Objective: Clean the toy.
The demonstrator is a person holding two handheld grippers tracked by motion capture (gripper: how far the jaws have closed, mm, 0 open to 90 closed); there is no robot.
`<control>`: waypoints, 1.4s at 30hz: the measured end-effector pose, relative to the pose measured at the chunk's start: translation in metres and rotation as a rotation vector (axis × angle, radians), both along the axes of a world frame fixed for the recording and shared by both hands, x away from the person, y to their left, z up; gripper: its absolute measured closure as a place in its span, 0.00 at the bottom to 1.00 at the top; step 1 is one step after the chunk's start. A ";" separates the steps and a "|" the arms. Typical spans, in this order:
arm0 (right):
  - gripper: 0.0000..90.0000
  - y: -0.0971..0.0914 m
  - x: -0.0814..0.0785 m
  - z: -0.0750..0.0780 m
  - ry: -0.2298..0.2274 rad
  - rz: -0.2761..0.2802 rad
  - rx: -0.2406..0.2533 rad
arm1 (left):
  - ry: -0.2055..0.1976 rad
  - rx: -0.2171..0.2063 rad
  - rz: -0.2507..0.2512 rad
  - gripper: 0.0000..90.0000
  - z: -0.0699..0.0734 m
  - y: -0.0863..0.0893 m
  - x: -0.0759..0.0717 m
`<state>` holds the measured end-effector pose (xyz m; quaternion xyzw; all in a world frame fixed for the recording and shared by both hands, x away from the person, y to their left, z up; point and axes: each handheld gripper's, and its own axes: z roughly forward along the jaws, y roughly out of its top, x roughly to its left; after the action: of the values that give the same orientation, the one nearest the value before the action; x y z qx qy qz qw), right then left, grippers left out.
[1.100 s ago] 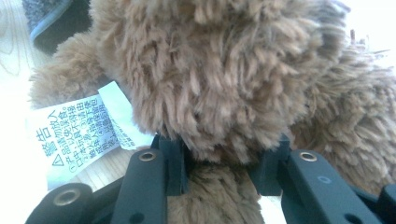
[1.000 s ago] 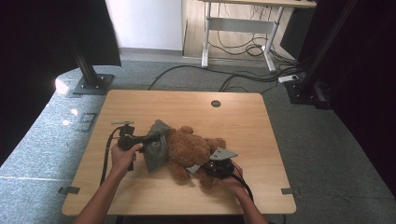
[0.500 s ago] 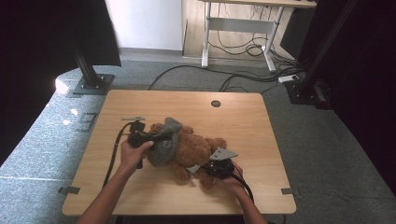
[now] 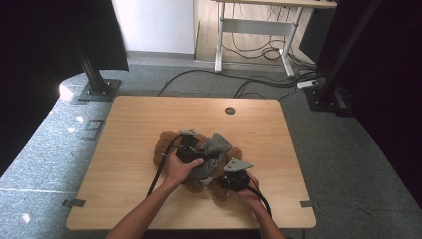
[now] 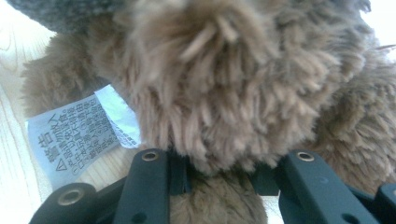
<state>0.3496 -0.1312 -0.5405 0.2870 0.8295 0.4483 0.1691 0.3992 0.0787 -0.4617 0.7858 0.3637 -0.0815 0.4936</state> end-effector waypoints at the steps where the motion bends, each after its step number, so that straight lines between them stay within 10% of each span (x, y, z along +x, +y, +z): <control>1: 0.71 0.000 0.000 0.000 0.000 0.004 -0.003 | -0.011 0.005 -0.011 0.80 0.000 0.001 -0.003; 6: 0.71 -0.001 0.001 -0.001 0.011 0.007 0.010 | -0.028 0.024 -0.088 0.80 -0.001 -0.003 -0.018; 13: 0.72 -0.002 0.001 -0.001 0.015 0.001 0.013 | -0.038 0.025 -0.030 0.80 -0.002 0.009 -0.013; 18: 0.73 -0.003 0.002 -0.001 0.017 0.005 0.020 | -0.038 0.012 0.092 0.80 0.001 0.051 0.003; 22: 0.73 -0.003 0.002 -0.001 0.017 0.007 0.022 | 0.077 -0.116 0.209 0.80 -0.010 0.106 0.025; 24: 0.74 -0.002 0.001 -0.001 0.013 0.008 0.020 | 0.073 -0.139 0.245 0.80 -0.008 0.124 0.026; 32: 0.74 -0.003 0.002 -0.002 0.029 -0.003 0.032 | -0.003 -0.029 0.361 0.80 0.000 0.172 0.018; 42: 0.74 -0.003 0.002 -0.002 0.037 -0.010 0.044 | -0.070 0.092 0.370 0.80 -0.008 0.162 0.007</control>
<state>0.3520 -0.1337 -0.5428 0.3030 0.8211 0.4601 0.1496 0.4062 0.2409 -0.4695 0.7295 0.4880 0.0547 0.4761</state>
